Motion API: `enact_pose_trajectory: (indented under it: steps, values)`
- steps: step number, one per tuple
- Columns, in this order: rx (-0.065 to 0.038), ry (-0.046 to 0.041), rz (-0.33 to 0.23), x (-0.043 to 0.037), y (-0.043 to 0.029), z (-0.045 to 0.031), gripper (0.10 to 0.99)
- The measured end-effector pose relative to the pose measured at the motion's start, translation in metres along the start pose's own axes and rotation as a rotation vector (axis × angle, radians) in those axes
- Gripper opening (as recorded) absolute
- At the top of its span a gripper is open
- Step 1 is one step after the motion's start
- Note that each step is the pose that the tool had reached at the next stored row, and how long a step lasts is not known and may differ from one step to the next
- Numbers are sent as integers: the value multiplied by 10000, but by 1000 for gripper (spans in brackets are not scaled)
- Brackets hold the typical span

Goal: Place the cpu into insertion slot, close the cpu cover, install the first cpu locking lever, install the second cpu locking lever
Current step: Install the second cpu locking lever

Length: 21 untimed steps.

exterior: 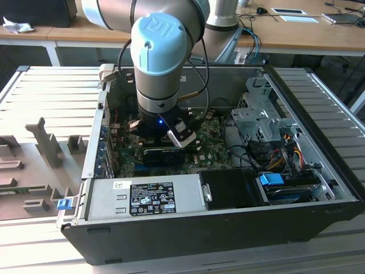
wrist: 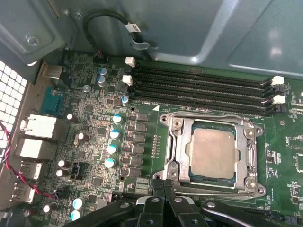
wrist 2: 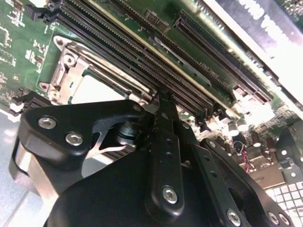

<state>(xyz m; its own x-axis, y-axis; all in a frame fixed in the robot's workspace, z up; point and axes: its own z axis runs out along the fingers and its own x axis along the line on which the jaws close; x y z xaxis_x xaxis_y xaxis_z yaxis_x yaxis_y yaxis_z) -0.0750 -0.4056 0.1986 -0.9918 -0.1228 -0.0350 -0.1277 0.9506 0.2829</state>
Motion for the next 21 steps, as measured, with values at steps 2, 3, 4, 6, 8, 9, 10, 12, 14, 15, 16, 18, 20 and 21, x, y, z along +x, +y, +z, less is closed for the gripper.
enact_pose_trajectory:
  steps: [2,3,4,6,8,9,10,12,14,15,16,18,20,21]
  values:
    - [-35,-6,-2,0,1,5,106]
    - [-41,-6,-2,0,0,9,106]
    - [-47,-6,-2,0,-1,15,106]
    - [-61,-7,-3,0,-2,29,106]
    - [-63,-5,-3,2,-2,41,106]
    - [-77,-7,-3,5,-1,51,106]
    - [-92,-11,-6,8,3,58,106]
    - [-181,-20,-16,9,10,64,106]
    - [-223,-26,-20,11,21,34,106]
    - [-219,-24,-20,12,27,14,106]
    - [-216,-23,-19,13,32,-3,106]
    - [-216,-22,-22,17,54,-79,106]
    - [-216,-22,-21,16,69,-128,106]
    - [-216,-21,-21,15,77,-154,106]
